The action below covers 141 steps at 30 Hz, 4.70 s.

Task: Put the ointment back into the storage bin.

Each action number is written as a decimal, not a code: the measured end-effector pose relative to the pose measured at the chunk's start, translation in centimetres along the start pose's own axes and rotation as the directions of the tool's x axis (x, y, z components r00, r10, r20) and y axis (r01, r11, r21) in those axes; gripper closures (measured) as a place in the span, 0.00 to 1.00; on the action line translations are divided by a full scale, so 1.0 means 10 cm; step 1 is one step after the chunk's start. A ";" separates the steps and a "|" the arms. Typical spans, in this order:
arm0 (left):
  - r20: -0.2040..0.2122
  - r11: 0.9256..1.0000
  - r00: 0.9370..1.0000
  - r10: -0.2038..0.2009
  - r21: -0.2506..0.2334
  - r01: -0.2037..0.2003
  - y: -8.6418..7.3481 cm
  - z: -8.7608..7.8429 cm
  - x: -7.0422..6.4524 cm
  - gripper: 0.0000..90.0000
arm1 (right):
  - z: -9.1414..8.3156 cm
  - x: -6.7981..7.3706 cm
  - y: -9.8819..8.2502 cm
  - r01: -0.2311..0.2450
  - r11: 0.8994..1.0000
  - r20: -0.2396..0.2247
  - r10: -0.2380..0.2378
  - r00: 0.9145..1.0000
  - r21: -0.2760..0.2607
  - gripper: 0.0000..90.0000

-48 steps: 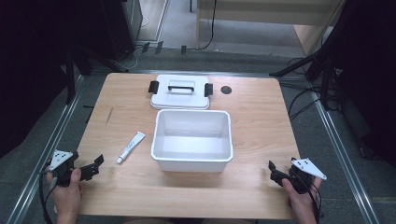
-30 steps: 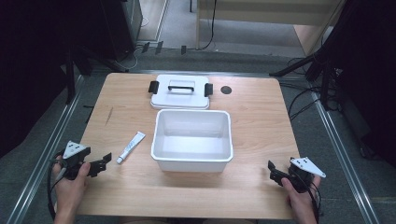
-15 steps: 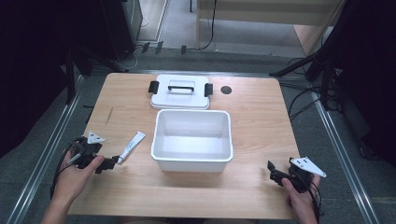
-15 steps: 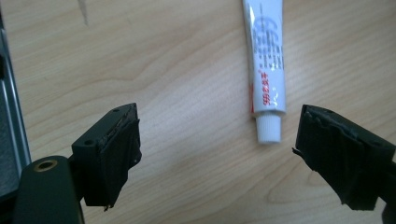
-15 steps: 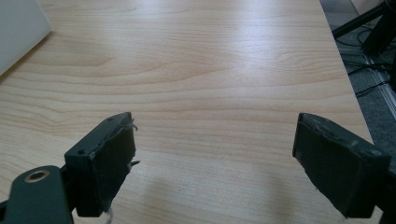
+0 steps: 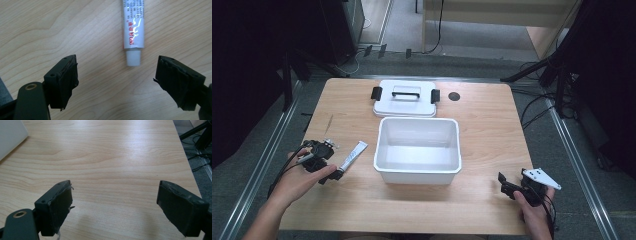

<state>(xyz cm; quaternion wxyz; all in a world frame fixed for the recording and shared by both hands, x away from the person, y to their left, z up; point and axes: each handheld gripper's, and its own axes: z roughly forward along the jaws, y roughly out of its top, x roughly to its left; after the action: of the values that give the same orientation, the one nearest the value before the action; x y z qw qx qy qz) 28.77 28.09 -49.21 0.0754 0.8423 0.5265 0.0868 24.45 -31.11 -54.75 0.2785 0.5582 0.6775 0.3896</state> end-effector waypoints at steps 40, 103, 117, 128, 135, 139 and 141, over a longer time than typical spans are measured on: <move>0.022 0.972 0.998 -0.058 0.228 0.051 0.69 0.30 -0.15 0.79 | 0.00 -0.01 0.00 -0.005 1.000 -0.019 0.005 1.000 0.001 0.15; -0.031 0.853 0.855 0.517 -0.071 -0.518 0.94 -1.30 -0.46 0.80 | 0.00 -0.02 0.00 -0.009 1.000 -0.025 0.009 1.000 0.009 0.15; -0.009 0.803 0.805 0.594 -0.066 -0.593 1.07 -1.38 -0.67 0.80 | 0.00 -0.02 0.00 -0.009 1.000 -0.028 0.009 1.000 0.010 0.15; 0.010 0.765 0.767 0.641 -0.085 -0.638 1.21 -1.39 -0.91 0.80 | 0.00 -0.02 0.00 -0.008 1.000 -0.028 0.008 1.000 0.008 0.15; 0.025 0.747 0.749 0.662 -0.096 -0.658 1.28 -1.35 -1.04 0.80 | 0.00 -0.01 0.00 -0.007 1.000 -0.027 0.007 1.000 0.007 0.15; 0.033 0.732 0.733 0.680 -0.100 -0.674 1.33 -1.33 -1.12 0.80 | 0.00 -0.01 0.00 -0.007 1.000 -0.028 0.007 1.000 0.008 0.15; 0.033 0.723 0.724 0.689 -0.098 -0.684 1.35 -1.31 -1.15 0.80 | 0.00 -0.01 0.00 -0.006 1.000 -0.029 0.007 1.000 0.007 0.15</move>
<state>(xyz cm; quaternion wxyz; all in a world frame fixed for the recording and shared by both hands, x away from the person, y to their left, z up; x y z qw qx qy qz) 32.65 12.31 -34.23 0.0888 0.9761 0.1709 0.1010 24.50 -31.23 -54.75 0.2653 0.5557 0.6811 0.3960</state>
